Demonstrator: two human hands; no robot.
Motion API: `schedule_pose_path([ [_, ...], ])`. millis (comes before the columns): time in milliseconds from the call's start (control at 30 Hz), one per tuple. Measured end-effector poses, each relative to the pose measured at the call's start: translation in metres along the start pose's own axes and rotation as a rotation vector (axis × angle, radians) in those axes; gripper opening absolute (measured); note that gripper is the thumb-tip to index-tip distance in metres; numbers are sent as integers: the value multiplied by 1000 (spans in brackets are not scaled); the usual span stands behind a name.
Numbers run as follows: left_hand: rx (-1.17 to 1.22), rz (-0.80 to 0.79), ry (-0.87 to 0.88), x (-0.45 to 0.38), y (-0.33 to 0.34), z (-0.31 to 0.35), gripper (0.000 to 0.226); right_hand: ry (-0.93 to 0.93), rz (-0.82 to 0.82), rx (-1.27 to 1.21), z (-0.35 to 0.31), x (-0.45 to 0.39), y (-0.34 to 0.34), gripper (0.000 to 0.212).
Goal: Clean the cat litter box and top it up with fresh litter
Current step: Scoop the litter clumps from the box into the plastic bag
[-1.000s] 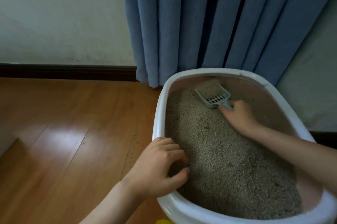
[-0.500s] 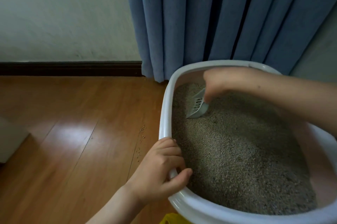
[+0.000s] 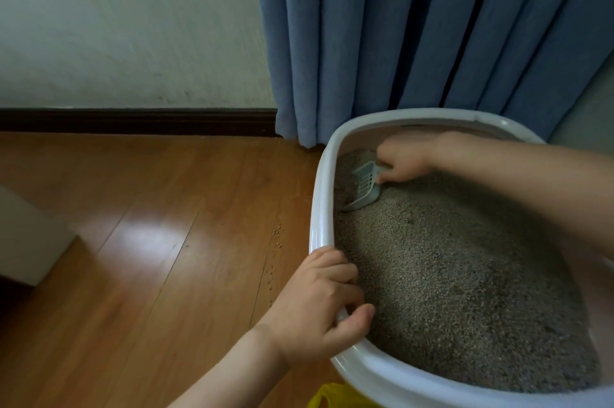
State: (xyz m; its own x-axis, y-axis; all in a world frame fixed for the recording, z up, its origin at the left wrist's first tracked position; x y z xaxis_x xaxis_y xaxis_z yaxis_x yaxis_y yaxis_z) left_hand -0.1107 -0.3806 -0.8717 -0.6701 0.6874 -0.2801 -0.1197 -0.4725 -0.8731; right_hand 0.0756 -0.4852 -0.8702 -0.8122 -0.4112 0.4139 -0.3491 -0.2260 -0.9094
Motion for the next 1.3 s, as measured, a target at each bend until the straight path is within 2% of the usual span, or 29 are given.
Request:
schedule_pose_path([
  [100,-19,-14,-4,0,0,1,41,-70,125,259,-11,4,10,26],
  [200,-26,-40,-18,1,1,2,41,-88,217,116,-12,19,20,25],
  [400,-54,-69,-26,2,0,4,42,-72,204,-145,-10,55,49,26],
  [567,-59,-36,5,2,-2,6,46,-18,209,-170,1,95,59,24],
  [733,-57,-5,26,2,-3,7,47,19,224,-321,22,138,64,22],
  [933,-64,25,70,1,-4,13,47,28,295,-112,46,164,57,18],
  [1067,-63,31,86,0,-3,13,45,17,294,182,55,188,46,30],
  [1200,-66,60,90,1,-3,15,44,-52,263,368,56,202,46,23],
  [1300,-68,75,83,0,-5,15,44,-16,171,449,64,206,48,26],
])
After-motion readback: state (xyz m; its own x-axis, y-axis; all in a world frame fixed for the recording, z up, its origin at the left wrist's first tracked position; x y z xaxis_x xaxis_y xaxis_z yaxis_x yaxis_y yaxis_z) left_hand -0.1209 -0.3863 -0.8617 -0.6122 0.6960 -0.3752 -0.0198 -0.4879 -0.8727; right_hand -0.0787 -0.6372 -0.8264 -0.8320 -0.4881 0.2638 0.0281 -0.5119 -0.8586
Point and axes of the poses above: each hand's wrist, its own x-axis away from the middle knuckle, its own y-axis out of the palm, z = x × y, the point moved 10 cm from there along -x, towards the middle knuckle, and after that the axes turned 1 degree about -x, right-handed, at the moved point
